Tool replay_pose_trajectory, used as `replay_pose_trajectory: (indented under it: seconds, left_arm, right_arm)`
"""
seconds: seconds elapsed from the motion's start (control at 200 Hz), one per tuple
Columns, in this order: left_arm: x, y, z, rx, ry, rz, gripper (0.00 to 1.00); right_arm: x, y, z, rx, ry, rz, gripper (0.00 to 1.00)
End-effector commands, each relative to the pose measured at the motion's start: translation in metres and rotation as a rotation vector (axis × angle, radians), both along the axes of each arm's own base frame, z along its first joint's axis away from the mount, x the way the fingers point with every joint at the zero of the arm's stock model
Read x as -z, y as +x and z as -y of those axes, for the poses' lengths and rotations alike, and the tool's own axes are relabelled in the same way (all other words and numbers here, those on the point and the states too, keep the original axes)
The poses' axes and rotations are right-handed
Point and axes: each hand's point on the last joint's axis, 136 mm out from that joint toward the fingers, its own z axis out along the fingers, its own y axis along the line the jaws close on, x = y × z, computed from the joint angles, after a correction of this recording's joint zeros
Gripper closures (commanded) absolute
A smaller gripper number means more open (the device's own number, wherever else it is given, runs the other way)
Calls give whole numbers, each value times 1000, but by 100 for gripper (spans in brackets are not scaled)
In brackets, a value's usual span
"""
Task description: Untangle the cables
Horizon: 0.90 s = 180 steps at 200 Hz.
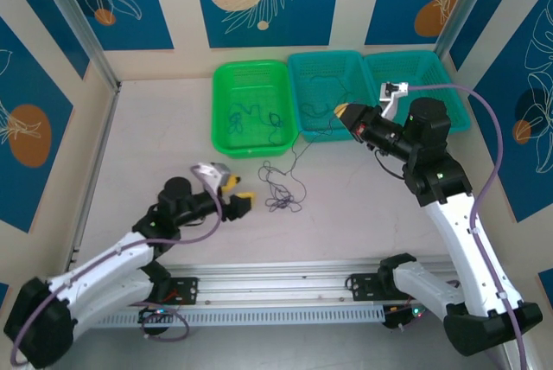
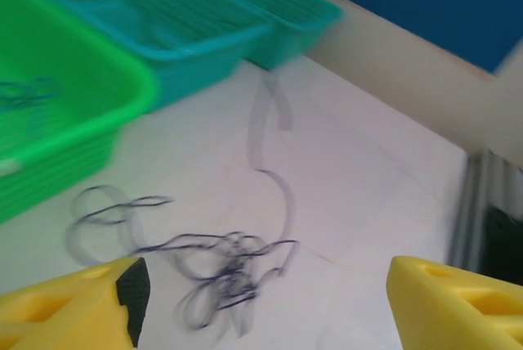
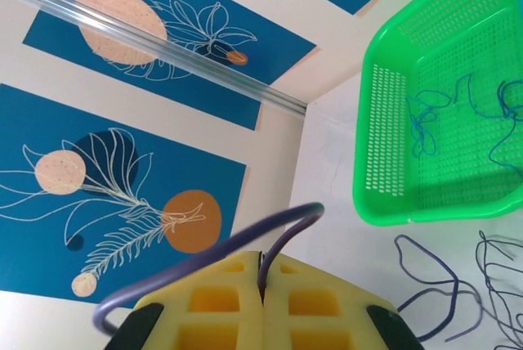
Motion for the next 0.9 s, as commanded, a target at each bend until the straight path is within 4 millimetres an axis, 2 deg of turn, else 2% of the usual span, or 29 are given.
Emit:
replay_pose_trajectory:
  seconds: [0.0, 0.265, 0.36, 0.425, 0.495, 0.605, 0.66, 0.82, 0.895]
  left_arm:
    - [-12, -5, 43, 110, 32, 103, 22]
    - [21, 35, 118, 133, 77, 45, 16]
    - [43, 49, 141, 138, 125, -12, 16]
    - [58, 59, 150, 111, 147, -55, 17]
    - [81, 79, 147, -1, 182, -126, 26]
    - [117, 98, 139, -125, 246, -251, 56]
    - [130, 102, 132, -169, 239, -301, 69]
    - [159, 105, 92, -306, 207, -421, 79]
    - [161, 106, 73, -349, 163, -454, 87]
  right_arm:
    - [-35, -1, 6, 55, -18, 102, 100]
    - [-96, -15, -11, 15, 56, 190, 100]
    - [-112, -21, -19, -6, 67, 224, 100]
    - [-121, -24, -19, 3, 84, 235, 100]
    - [-131, -25, -12, 38, 111, 242, 100]
    - [-154, -33, 1, 87, 142, 274, 100]
    - [-169, -40, 16, 143, 140, 303, 100]
    - [-204, -63, 79, 389, 91, 390, 100]
    - [-206, -72, 101, 481, 65, 401, 100]
